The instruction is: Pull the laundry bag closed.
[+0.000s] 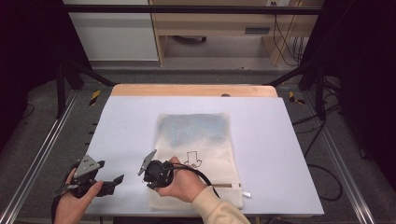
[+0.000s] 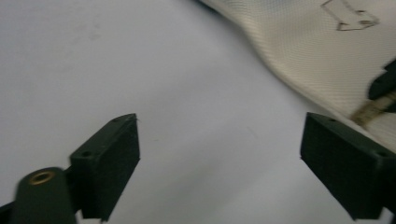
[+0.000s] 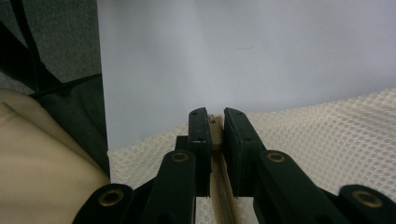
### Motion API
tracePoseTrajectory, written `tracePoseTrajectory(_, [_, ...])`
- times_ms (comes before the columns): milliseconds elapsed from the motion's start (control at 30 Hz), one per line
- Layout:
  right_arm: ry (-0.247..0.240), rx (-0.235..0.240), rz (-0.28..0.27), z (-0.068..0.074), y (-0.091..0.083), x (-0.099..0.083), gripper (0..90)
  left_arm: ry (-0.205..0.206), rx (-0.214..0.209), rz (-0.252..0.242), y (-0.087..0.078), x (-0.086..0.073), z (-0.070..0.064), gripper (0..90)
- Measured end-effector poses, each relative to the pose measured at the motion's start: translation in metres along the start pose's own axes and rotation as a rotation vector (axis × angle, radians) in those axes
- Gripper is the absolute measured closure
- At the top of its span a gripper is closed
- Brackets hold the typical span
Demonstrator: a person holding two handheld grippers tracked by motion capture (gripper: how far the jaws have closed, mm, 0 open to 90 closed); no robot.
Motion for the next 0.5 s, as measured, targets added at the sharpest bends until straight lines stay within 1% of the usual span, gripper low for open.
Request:
tracePoseTrajectory(33, [-0.004, 0.006, -0.005, 0.000, -0.001, 0.000, 81.7, -0.005, -0.032, -0.004, -0.001, 0.001, -0.007, 14.0])
tracePoseTrajectory(67, [-0.002, 0.006, -0.007, 0.000, -0.002, -0.001, 81.7, -0.001, -0.064, -0.002, -0.001, 0.000, -0.015, 14.0])
tracePoseTrajectory(100, [-0.005, 0.007, -0.015, -0.001, -0.002, 0.000, 81.7, 0.007, -0.082, 0.005, -0.001, 0.000, -0.020, 14.0])
tracePoseTrajectory(133, [-0.002, 0.007, -0.017, -0.001, -0.003, 0.000, 81.7, 0.007, -0.091, 0.011, -0.001, -0.001, -0.026, 14.0])
tracePoseTrajectory(200, [0.004, 0.009, -0.016, 0.000, -0.003, -0.001, 81.7, 0.020, -0.123, 0.026, 0.002, -0.002, -0.039, 14.0])
tracePoseTrajectory(233, [-0.002, 0.008, -0.016, -0.001, -0.003, -0.001, 81.7, 0.015, -0.137, 0.030, 0.004, -0.002, -0.044, 14.0])
tracePoseTrajectory(267, [-0.002, 0.009, -0.020, -0.001, -0.003, -0.001, 81.7, 0.001, -0.155, 0.033, 0.007, -0.003, -0.049, 13.9])
tracePoseTrajectory(333, [-0.001, 0.017, -0.022, 0.000, -0.002, -0.002, 81.7, -0.019, -0.167, 0.029, 0.013, -0.003, -0.056, 13.9])
tracePoseTrajectory(400, [-0.001, 0.017, -0.024, 0.000, -0.002, -0.002, 81.7, -0.020, -0.193, 0.038, 0.019, -0.003, -0.065, 15.4])
tracePoseTrajectory(433, [-0.009, 0.018, -0.024, 0.000, -0.003, -0.002, 81.7, -0.015, -0.207, 0.045, 0.022, -0.003, -0.069, 15.3])
tracePoseTrajectory(500, [-0.005, 0.014, -0.025, 0.000, -0.003, -0.002, 81.7, -0.011, -0.222, 0.060, 0.027, -0.003, -0.077, 15.7])
Point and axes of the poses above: each handheld gripper's, and its own axes: y roughly forward along the jaws, x roughly out of its top, z roughly to its left, the point moved 9 cm from there along y, roughly forward along the jaws, and after that the axes turned 7 degrees about y, right-handed, at the moved point
